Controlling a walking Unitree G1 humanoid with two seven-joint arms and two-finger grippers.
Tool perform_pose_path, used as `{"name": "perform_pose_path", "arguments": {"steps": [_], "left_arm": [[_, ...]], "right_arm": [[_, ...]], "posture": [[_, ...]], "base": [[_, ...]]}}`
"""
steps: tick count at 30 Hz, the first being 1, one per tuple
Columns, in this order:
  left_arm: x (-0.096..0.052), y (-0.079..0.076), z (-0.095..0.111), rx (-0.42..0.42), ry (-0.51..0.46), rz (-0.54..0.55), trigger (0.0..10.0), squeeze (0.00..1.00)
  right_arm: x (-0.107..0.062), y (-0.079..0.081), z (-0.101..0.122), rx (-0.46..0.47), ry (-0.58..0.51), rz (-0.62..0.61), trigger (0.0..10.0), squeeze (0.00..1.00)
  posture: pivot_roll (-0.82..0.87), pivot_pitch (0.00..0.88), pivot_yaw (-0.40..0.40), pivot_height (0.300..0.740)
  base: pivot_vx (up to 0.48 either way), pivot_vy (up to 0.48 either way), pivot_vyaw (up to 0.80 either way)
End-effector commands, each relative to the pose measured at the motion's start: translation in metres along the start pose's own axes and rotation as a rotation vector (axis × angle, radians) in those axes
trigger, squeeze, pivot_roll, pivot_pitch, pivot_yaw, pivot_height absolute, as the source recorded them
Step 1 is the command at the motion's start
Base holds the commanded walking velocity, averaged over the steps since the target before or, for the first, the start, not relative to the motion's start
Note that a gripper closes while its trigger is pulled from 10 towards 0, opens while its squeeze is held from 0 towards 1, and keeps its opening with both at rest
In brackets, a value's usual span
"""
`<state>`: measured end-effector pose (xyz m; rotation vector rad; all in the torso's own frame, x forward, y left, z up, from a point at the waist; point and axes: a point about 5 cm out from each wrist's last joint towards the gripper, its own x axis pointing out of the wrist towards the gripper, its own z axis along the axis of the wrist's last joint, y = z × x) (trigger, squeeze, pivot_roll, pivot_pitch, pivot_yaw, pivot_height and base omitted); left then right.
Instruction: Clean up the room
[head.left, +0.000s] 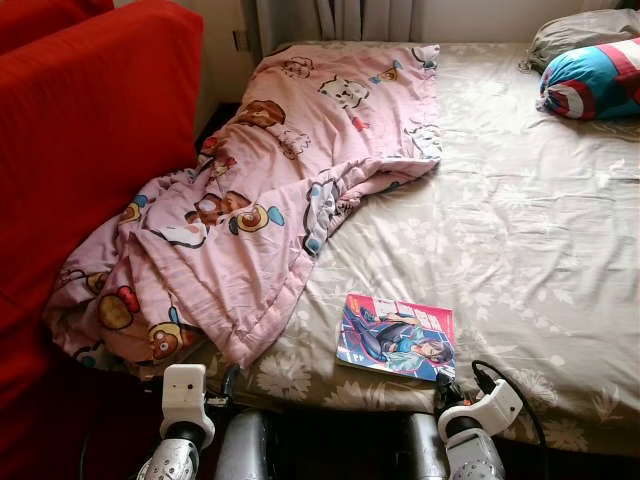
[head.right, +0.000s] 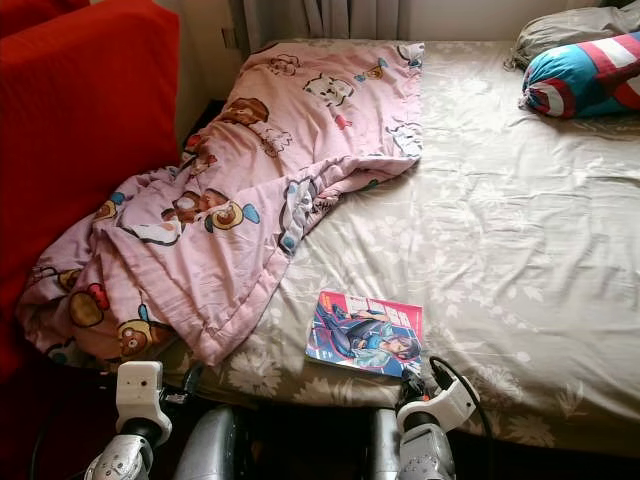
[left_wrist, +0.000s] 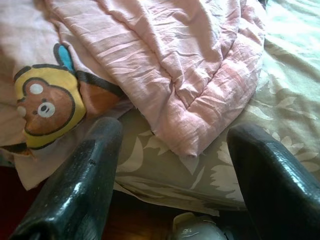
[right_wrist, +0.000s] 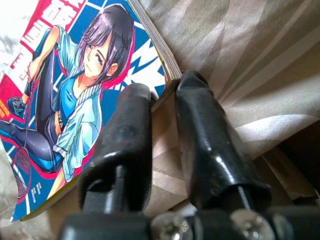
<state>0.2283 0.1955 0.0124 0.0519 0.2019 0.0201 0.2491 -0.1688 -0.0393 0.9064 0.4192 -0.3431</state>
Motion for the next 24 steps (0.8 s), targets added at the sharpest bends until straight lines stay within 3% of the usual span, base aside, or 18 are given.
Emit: {"name": "perform_pose_path", "arguments": {"steps": [1,15,20,24], "left_arm": [[-0.003,0.002,-0.005,0.025,0.023,-0.001,10.0,0.00],[-0.004,0.001,-0.005,0.044,0.022,-0.005,10.0,0.00],[-0.004,-0.001,-0.005,0.047,0.022,-0.010,10.0,0.00],[-0.002,-0.003,-0.006,0.046,0.021,-0.008,10.0,0.00]], "right_arm": [[0.000,0.003,-0.003,0.012,0.003,0.007,0.0,0.00],[0.004,0.013,0.008,-0.014,-0.051,0.068,0.0,0.00],[0.007,0.025,0.014,-0.044,-0.089,0.123,0.0,0.00],[0.008,0.038,0.027,-0.065,-0.186,0.177,0.0,0.00]], "posture": [[0.05,0.160,0.054,0.583],[0.05,0.160,0.052,0.583],[0.04,0.155,0.049,0.583],[0.04,0.150,0.044,0.583]], "base": [[0.000,0.000,0.00],[0.000,0.000,0.00],[0.000,0.000,0.00],[0.000,0.000,0.00]]}}
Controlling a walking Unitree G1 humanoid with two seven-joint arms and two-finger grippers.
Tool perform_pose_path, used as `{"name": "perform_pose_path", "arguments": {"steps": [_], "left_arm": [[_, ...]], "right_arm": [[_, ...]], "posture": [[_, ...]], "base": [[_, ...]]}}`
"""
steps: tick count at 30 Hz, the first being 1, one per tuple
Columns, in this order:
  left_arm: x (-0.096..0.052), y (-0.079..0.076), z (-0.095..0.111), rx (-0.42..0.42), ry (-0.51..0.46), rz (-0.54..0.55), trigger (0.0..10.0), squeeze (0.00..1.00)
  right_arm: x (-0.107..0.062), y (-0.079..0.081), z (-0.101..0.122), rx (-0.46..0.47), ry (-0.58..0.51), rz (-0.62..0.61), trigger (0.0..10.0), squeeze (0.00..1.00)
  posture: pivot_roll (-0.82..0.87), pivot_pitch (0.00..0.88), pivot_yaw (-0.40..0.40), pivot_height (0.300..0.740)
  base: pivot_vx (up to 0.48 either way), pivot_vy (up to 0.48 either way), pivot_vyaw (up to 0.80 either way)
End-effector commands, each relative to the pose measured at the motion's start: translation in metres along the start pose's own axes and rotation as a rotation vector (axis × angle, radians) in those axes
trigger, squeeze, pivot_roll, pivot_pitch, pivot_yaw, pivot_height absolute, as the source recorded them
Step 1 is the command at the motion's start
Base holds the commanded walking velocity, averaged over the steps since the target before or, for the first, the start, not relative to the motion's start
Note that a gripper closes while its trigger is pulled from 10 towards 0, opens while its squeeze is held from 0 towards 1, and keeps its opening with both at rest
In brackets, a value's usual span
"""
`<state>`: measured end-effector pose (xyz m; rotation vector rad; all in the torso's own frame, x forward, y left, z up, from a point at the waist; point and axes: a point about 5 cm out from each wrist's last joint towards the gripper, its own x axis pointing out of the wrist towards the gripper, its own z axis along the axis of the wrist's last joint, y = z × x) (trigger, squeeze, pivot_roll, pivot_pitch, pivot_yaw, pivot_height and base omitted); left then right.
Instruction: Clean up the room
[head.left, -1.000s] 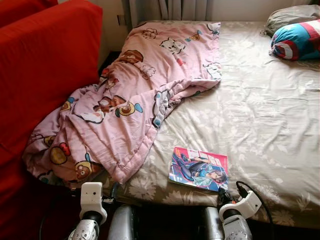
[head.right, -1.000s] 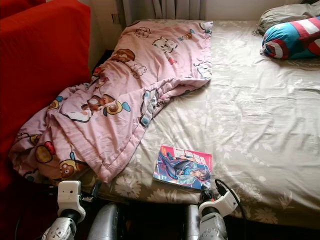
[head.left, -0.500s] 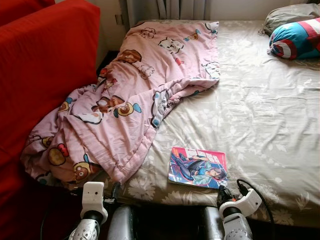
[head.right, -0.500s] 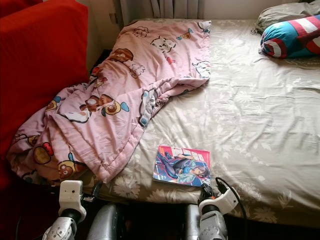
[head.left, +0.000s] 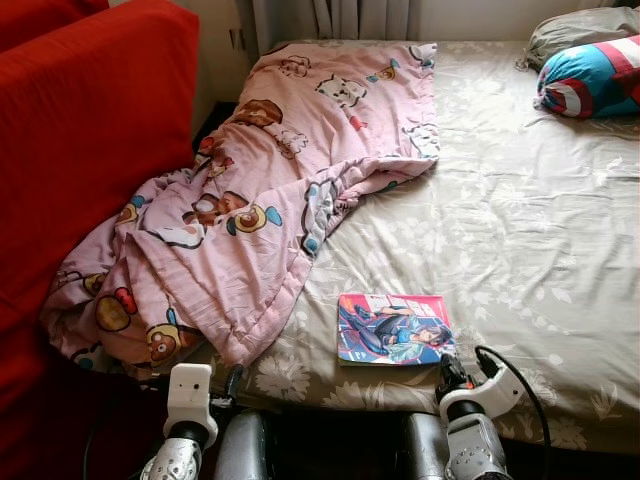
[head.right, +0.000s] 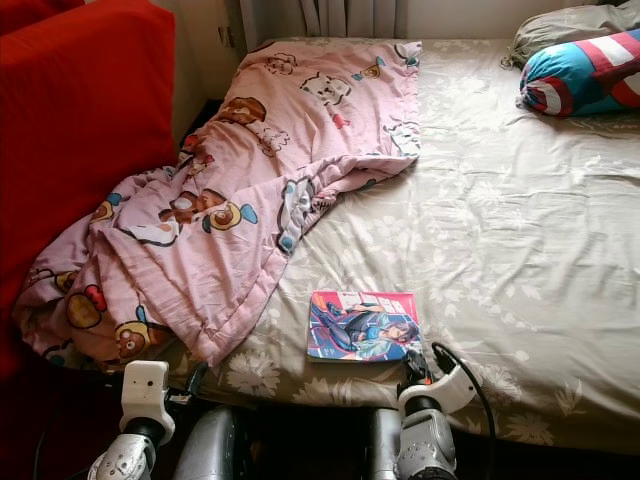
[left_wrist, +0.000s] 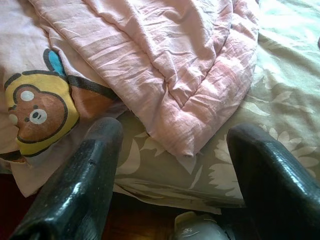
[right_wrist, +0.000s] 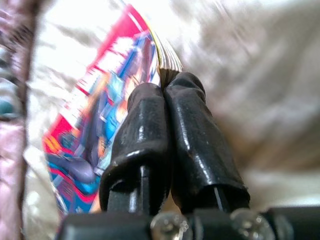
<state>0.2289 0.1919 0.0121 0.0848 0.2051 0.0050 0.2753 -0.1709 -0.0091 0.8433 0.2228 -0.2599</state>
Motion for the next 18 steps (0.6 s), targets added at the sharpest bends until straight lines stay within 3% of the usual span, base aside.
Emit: {"name": "perform_pose_path", "arguments": {"steps": [1,7,15,16,18], "left_arm": [[-0.003,0.000,-0.006,0.012,0.019,0.003,10.0,0.00],[-0.003,-0.001,-0.006,0.011,0.020,0.002,10.0,0.00],[-0.002,-0.002,-0.006,0.013,0.019,-0.001,10.0,0.00],[-0.002,-0.002,-0.006,0.013,0.019,-0.001,10.0,0.00],[-0.003,-0.001,-0.006,0.014,0.018,0.000,10.0,0.00]], "right_arm": [[0.001,0.008,0.006,0.000,-0.058,0.037,0.0,0.00],[-0.012,-0.001,0.008,0.031,-0.118,0.019,0.0,0.00],[-0.023,-0.023,-0.005,0.059,-0.043,-0.086,0.0,0.00],[-0.023,-0.024,-0.006,0.052,-0.027,-0.092,10.0,0.00],[-0.023,-0.025,-0.007,0.047,-0.014,-0.101,10.0,0.00]], "posture": [[0.03,0.148,0.043,0.583],[0.03,0.149,0.040,0.583],[0.02,0.148,0.039,0.583],[0.02,0.148,0.039,0.583],[0.03,0.154,0.041,0.583]], "base": [[0.000,0.000,0.00],[0.000,0.000,0.00],[0.000,0.000,0.00],[0.000,0.000,0.00],[0.000,0.000,0.00]]}}
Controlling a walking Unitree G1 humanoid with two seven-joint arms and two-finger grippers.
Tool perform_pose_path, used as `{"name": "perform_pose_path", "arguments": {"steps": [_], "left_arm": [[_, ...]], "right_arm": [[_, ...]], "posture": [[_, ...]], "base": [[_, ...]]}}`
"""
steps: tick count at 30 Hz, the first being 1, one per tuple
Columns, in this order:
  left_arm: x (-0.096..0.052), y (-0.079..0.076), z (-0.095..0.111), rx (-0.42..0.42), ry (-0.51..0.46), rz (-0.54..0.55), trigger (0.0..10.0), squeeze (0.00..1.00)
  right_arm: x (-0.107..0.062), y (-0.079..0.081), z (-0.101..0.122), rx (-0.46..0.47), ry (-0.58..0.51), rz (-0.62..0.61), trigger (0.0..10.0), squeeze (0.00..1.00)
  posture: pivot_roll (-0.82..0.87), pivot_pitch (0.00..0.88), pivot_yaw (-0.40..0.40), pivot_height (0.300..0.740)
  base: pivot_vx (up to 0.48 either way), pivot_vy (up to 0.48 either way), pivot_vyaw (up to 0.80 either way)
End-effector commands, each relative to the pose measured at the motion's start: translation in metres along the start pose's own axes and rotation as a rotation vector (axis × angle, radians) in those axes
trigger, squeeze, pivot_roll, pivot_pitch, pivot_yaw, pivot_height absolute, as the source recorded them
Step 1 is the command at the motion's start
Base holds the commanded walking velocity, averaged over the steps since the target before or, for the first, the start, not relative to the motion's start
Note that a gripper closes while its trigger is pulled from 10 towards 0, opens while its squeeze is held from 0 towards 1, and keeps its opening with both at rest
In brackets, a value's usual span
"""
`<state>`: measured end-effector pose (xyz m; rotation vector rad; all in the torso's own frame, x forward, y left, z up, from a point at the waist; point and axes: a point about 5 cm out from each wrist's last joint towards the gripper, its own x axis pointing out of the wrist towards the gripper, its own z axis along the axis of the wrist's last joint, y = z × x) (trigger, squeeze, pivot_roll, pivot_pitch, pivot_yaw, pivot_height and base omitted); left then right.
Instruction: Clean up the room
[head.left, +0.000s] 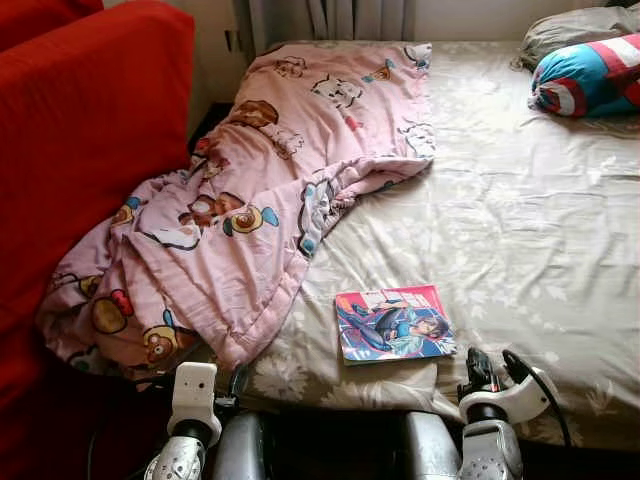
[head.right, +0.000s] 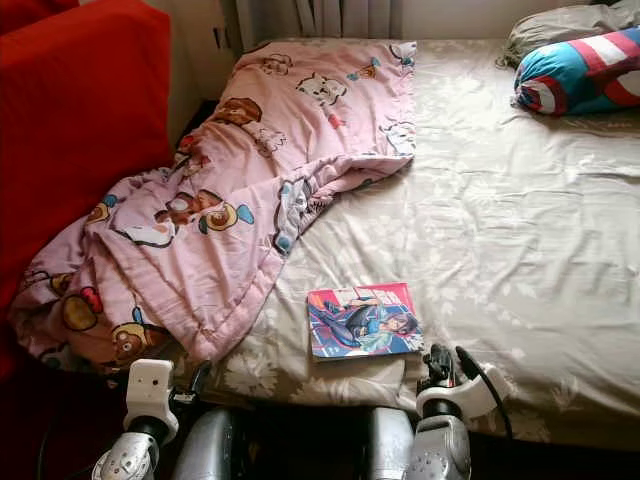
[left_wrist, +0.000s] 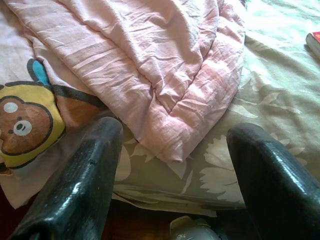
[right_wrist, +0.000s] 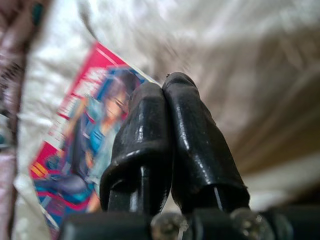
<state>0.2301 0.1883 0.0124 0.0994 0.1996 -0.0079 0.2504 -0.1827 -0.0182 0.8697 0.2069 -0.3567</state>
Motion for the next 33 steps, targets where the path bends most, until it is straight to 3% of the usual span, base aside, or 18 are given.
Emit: {"name": "perform_pose_path", "arguments": {"steps": [1,2,3,8,15,23,33], "left_arm": [[-0.005,0.003,-0.006,-0.001,0.023,0.011,10.0,0.00],[-0.005,0.003,-0.006,0.000,0.023,0.012,10.0,0.00],[-0.006,0.004,-0.006,0.003,0.024,0.012,10.0,0.00],[-0.013,0.008,-0.009,0.015,0.034,0.010,10.0,0.00],[-0.018,0.010,-0.009,0.024,0.039,0.003,10.0,0.00],[-0.021,0.015,-0.008,0.037,0.046,0.001,10.0,0.00],[-0.035,0.022,-0.011,0.054,0.070,-0.004,10.0,0.00]], "right_arm": [[-0.003,-0.004,-0.006,0.007,0.029,-0.023,10.0,0.00],[-0.002,-0.003,-0.005,0.010,0.025,-0.020,10.0,0.00],[0.001,0.001,0.000,0.007,0.005,-0.006,10.0,1.00],[0.020,0.018,0.024,-0.001,-0.063,0.036,10.0,1.00],[0.034,0.031,0.042,-0.006,-0.090,0.066,10.0,1.00],[0.040,0.035,0.046,0.001,-0.069,0.080,10.0,1.00],[0.041,0.027,0.042,-0.018,0.008,0.073,10.0,1.00]], "posture": [[0.03,0.158,0.045,0.583],[0.03,0.158,0.045,0.583],[0.04,0.165,0.049,0.583],[0.05,0.192,0.061,0.583],[0.06,0.216,0.075,0.583],[0.07,0.231,0.086,0.583],[0.11,0.274,0.112,0.583]], "base": [[0.000,0.000,0.00],[0.000,0.000,0.00],[0.000,0.000,0.00],[0.000,0.000,0.00],[0.000,0.000,0.00],[0.000,0.000,0.00],[0.000,0.000,0.00]]}}
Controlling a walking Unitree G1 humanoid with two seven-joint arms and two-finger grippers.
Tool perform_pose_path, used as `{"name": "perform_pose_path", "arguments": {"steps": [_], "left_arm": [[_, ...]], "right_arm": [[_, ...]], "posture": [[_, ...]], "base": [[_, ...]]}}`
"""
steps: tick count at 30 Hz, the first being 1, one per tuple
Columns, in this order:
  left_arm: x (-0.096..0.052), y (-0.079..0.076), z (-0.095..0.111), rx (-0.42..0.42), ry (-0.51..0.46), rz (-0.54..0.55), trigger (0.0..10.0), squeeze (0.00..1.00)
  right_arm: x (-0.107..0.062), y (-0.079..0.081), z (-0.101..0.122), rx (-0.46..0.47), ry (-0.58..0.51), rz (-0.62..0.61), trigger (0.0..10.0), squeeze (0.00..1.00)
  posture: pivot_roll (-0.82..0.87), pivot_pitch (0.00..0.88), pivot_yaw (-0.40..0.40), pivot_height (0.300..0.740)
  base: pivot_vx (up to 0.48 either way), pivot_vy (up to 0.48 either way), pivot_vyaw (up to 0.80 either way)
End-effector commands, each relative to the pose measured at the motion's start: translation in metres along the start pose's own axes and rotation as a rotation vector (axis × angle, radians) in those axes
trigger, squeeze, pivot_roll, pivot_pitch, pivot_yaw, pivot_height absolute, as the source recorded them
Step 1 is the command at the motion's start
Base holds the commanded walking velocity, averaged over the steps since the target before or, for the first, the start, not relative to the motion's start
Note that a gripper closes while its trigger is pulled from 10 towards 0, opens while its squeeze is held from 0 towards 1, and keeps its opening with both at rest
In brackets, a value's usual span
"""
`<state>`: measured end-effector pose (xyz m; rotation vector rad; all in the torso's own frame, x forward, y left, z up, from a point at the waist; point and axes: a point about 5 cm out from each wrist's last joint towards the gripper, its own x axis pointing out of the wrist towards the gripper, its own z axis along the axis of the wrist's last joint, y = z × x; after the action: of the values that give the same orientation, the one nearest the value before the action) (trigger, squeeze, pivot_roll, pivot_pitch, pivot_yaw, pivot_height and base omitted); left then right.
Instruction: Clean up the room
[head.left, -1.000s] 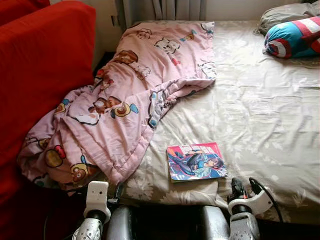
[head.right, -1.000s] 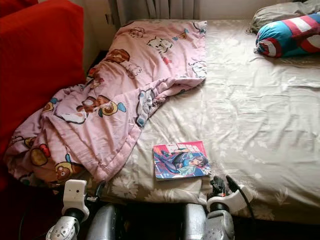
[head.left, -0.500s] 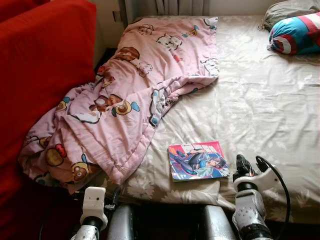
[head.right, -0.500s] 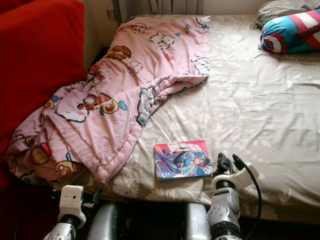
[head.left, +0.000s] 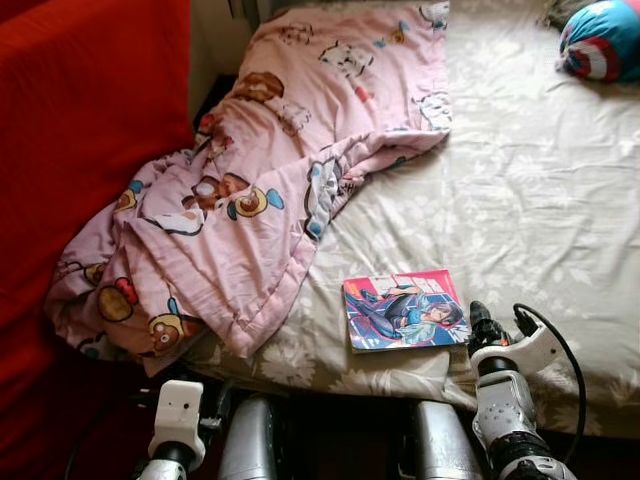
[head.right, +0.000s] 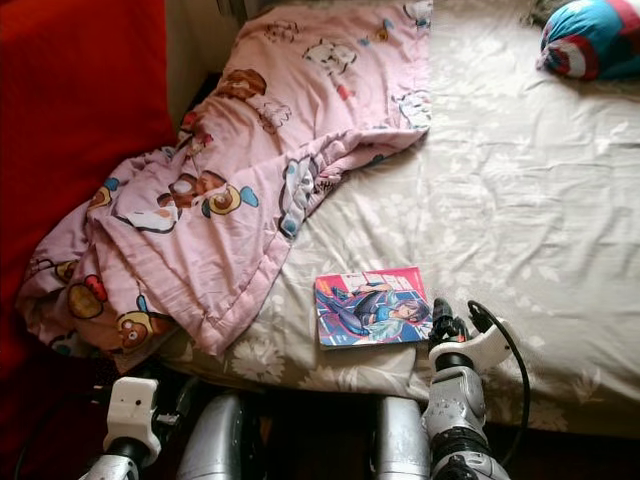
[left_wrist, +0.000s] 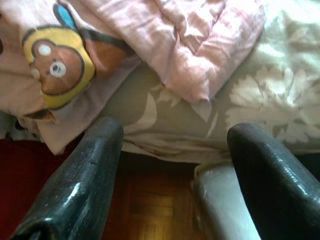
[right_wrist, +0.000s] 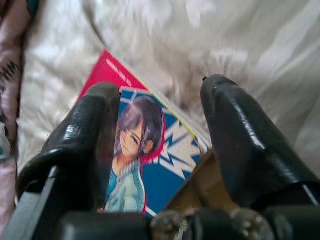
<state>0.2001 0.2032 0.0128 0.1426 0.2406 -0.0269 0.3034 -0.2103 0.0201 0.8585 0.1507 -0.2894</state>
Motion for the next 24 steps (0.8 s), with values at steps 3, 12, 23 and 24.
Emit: {"name": "perform_pose_path", "arguments": {"steps": [3,12,23,24], "left_arm": [[-0.012,0.009,-0.006,0.014,0.040,0.012,10.0,0.00],[-0.025,0.014,-0.007,0.024,0.065,0.006,10.0,0.00],[-0.028,0.013,-0.004,0.027,0.068,-0.004,10.0,0.00],[-0.028,0.012,-0.004,0.027,0.068,-0.005,10.0,0.00]], "right_arm": [[-0.001,-0.004,-0.003,-0.005,0.059,0.008,10.0,0.84],[0.007,0.004,0.009,-0.018,0.099,0.117,10.0,0.00],[-0.005,-0.012,0.000,-0.024,0.235,0.212,10.0,0.00],[-0.008,-0.016,-0.002,-0.030,0.251,0.206,10.0,0.00]], "posture": [[0.11,0.291,0.119,0.583],[0.13,0.324,0.135,0.583],[0.15,0.339,0.146,0.583],[0.16,0.341,0.147,0.583]], "base": [[0.000,0.000,0.00],[0.000,0.000,0.00],[0.000,0.000,0.00],[0.000,0.000,0.00]]}}
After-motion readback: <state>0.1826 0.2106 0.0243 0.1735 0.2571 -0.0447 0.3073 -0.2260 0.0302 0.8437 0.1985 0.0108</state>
